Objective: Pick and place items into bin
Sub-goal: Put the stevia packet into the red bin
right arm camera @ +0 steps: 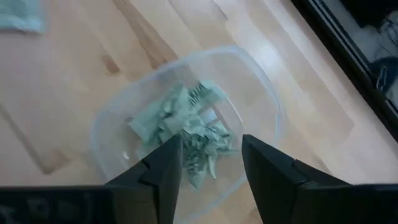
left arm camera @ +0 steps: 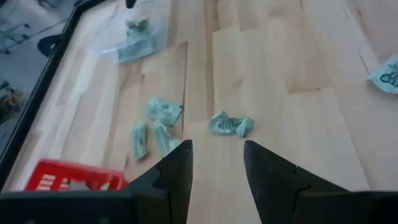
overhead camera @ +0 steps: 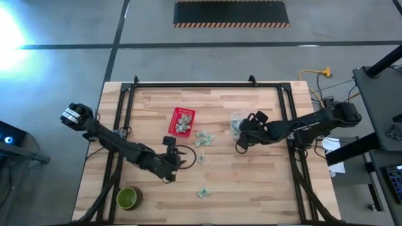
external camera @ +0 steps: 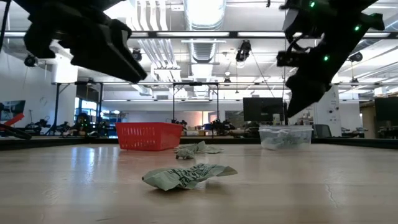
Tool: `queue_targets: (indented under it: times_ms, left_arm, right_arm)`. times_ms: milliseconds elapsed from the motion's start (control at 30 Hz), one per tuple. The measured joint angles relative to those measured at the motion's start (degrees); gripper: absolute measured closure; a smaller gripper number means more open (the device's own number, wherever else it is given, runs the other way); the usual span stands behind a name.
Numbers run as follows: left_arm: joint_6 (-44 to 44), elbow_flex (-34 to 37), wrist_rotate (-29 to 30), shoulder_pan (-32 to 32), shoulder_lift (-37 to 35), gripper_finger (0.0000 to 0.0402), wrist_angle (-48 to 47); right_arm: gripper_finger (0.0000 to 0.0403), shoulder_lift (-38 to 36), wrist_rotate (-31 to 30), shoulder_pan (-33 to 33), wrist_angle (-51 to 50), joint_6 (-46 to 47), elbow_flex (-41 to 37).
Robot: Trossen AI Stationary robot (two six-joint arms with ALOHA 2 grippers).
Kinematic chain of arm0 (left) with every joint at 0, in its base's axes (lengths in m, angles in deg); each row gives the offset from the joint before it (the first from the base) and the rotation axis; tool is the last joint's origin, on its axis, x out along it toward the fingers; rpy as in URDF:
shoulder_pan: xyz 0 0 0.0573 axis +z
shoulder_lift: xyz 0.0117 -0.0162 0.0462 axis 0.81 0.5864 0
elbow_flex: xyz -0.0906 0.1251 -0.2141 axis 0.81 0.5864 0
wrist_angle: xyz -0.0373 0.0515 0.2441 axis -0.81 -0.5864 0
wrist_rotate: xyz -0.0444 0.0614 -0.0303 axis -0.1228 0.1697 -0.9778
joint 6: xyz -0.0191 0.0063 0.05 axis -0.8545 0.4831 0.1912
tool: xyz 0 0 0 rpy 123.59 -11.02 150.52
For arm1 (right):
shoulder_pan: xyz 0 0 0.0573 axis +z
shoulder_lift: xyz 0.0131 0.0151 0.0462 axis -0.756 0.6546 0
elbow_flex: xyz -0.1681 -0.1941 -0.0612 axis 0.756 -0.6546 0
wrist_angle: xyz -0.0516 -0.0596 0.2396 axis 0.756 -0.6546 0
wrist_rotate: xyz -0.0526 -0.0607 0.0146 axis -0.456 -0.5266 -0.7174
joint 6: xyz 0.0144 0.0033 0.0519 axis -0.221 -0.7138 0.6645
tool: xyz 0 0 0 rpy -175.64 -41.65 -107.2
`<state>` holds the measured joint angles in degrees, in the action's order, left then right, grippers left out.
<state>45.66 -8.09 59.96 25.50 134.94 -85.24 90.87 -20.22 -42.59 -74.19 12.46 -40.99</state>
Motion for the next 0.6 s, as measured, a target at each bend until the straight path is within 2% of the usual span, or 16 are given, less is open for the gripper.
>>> queue_targets:
  times_ms: [167,400,600]
  left_arm:
    - [4.8,0.1,-5.2,0.5,3.4,0.0274,3.0]
    - [9.7,-0.5,-5.2,3.4,11.5,0.0274,15.6]
    - [8.6,-1.3,-5.2,6.3,15.7,0.0274,16.7]
  right_arm:
    - [0.0251,-4.0,0.0,3.0,1.3,-1.5,0.0]
    - [0.0262,-6.2,0.1,8.1,10.1,-10.3,0.0]
    - [0.0271,-6.2,0.2,11.0,14.8,-16.9,0.0]
